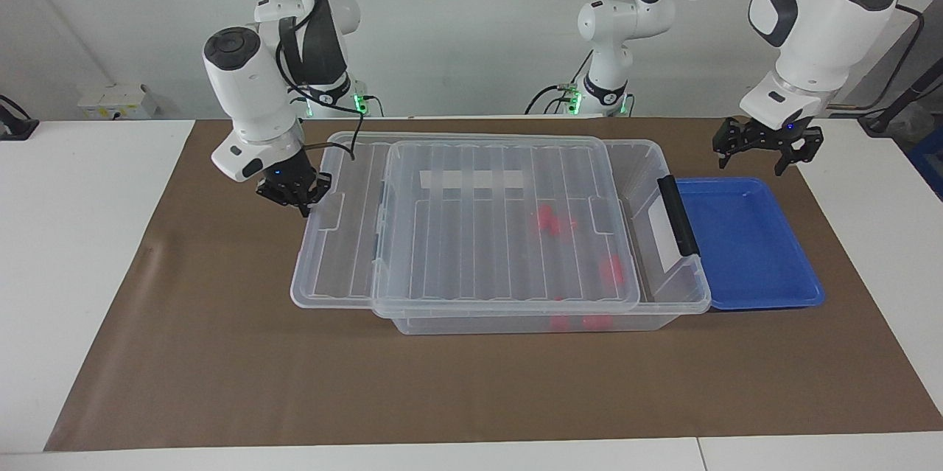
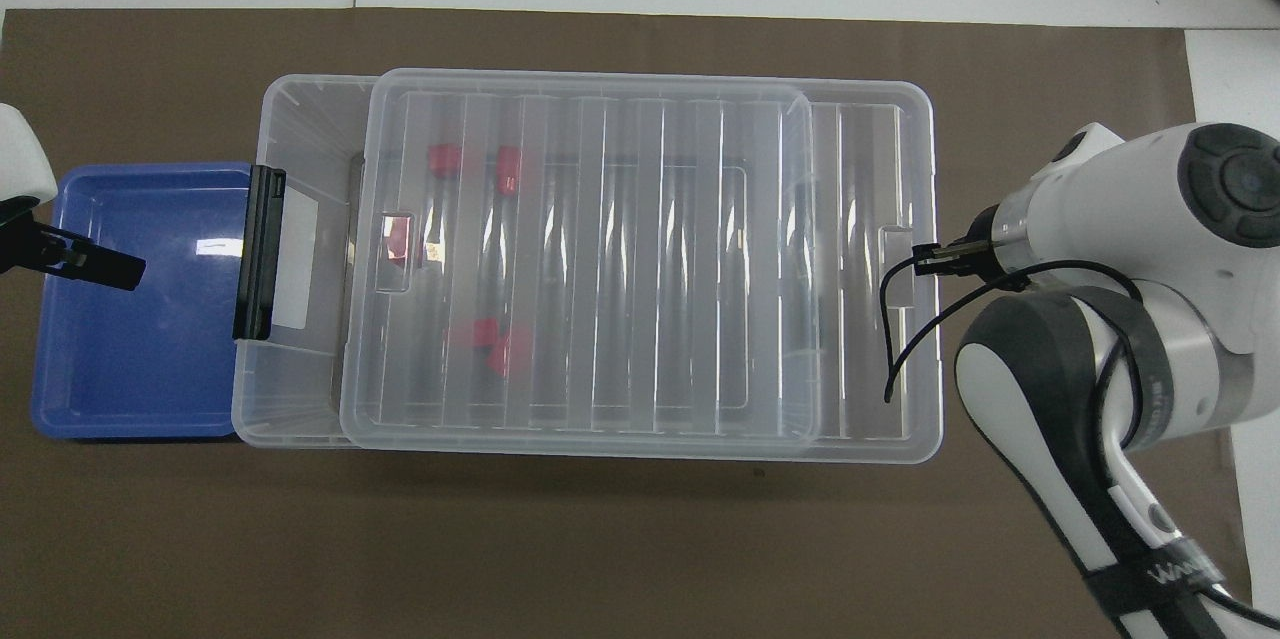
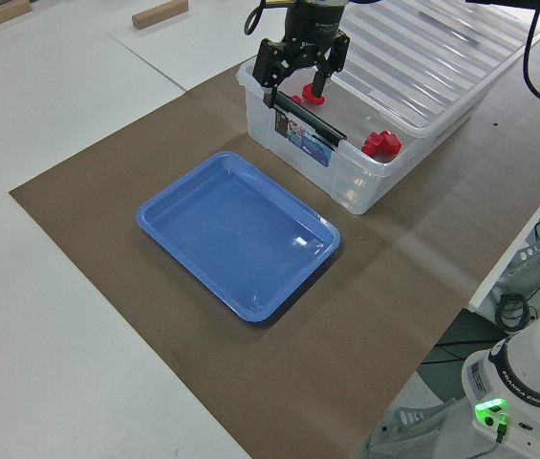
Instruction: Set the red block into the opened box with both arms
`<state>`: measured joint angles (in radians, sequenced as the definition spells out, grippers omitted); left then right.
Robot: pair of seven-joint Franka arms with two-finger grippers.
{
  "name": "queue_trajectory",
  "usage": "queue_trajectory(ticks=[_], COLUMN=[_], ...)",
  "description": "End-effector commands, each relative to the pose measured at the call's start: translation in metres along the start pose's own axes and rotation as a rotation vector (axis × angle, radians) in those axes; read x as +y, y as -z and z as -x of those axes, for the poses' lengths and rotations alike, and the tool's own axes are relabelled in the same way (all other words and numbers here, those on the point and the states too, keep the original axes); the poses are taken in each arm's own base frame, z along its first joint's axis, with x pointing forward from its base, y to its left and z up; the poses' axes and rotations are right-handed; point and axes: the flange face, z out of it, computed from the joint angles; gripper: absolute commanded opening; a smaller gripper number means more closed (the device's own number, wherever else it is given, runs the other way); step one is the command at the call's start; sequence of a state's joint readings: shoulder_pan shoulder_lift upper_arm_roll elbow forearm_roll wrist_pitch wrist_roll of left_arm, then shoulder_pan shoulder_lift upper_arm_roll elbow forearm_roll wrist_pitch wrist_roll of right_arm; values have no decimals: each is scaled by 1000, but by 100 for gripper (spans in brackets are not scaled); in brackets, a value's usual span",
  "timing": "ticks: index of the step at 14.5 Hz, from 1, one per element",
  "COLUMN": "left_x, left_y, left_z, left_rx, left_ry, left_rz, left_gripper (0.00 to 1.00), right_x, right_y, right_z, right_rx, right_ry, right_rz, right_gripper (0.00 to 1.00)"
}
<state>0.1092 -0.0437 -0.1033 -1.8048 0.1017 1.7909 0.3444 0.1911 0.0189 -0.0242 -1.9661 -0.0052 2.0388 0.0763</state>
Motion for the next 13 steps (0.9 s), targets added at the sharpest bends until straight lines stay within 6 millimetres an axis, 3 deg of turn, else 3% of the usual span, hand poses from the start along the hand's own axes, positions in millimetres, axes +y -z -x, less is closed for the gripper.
queue_trajectory(ticks=[1, 13], left_x=[10, 29], left_y=[9, 11], left_z=[3, -8], left_rx=[29, 64], left_ry=[-25, -41], left_rz=[-5, -13], left_gripper=[100, 100], right_x=[-21, -77], right_y=[5, 9], right_z=[11, 21], right_rx=[-6, -8], right_ry=[35, 117], right_rz=[-11, -62], right_gripper=[0, 0])
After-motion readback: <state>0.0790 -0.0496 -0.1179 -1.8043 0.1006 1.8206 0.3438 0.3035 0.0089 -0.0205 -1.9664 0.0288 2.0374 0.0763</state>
